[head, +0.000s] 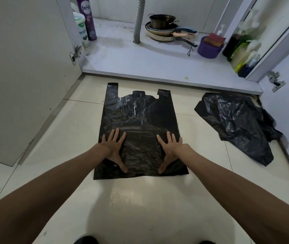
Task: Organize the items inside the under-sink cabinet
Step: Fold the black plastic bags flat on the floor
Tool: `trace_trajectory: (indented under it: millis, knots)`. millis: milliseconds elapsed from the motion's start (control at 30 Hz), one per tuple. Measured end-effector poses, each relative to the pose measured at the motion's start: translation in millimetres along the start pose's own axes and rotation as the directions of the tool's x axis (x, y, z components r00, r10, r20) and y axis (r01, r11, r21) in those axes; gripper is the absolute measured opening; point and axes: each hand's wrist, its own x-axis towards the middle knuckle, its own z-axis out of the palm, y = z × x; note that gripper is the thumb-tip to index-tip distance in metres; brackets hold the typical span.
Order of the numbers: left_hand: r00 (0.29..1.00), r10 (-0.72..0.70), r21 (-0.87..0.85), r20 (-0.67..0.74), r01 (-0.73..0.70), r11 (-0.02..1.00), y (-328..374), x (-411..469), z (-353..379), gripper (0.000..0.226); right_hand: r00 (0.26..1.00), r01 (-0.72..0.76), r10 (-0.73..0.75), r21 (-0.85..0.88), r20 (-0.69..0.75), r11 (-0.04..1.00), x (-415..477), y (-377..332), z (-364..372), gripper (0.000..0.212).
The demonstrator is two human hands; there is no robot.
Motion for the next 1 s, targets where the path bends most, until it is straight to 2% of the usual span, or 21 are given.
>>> trace_trajectory:
  millis: [133,333,533,733,800,867,933,1000]
  knots:
    - [0.997,0.055,-0.001,-0.062,-0.056,0.998,20.6,2.1,-2.7,0.160,0.991,0.089,-0.086,0.022,-0.099,0.996,2.1,-30.2,-6.8,0.157]
    - [0.996,0.050,0.044,-0.077,-0.047,0.998,21.4,1.3,18.9,0.159,0.979,0.158,-0.154,0.021,-0.136,0.987,1.0,-33.5,15.2,0.152]
    - [0.999,0.024,0.033,-0.035,-0.023,0.999,-17.5,-11.6,22.2,0.161,0.994,0.044,-0.039,0.046,-0.104,0.998,-10.2,12.7,20.3,0.155]
    - [0.999,-0.034,0.158,0.026,0.030,0.987,-35.6,-18.9,12.5,0.164,0.998,-0.059,0.058,-0.045,-0.023,0.997,-18.4,39.3,14.6,0.156]
    - [0.996,-0.071,0.139,0.062,0.062,0.988,-35.6,-16.0,-3.3,0.161,0.996,-0.082,0.085,-0.104,0.021,0.991,-18.3,38.1,-5.0,0.147]
    - [0.995,-0.085,0.041,0.053,0.083,0.996,-33.8,-7.5,-30.6,0.154,0.995,-0.089,0.091,-0.070,0.031,0.994,-12.3,33.5,-33.2,0.127]
    - [0.997,-0.074,-0.074,-0.002,0.073,0.995,-31.0,5.5,-59.7,0.144,0.998,-0.055,0.054,-0.019,-0.039,0.998,-0.6,25.3,-61.7,0.097]
    - [0.996,-0.064,-0.170,-0.068,0.052,0.984,-28.8,21.0,-80.7,0.134,0.985,-0.018,0.026,0.049,-0.171,0.999,14.3,15.2,-82.4,0.075]
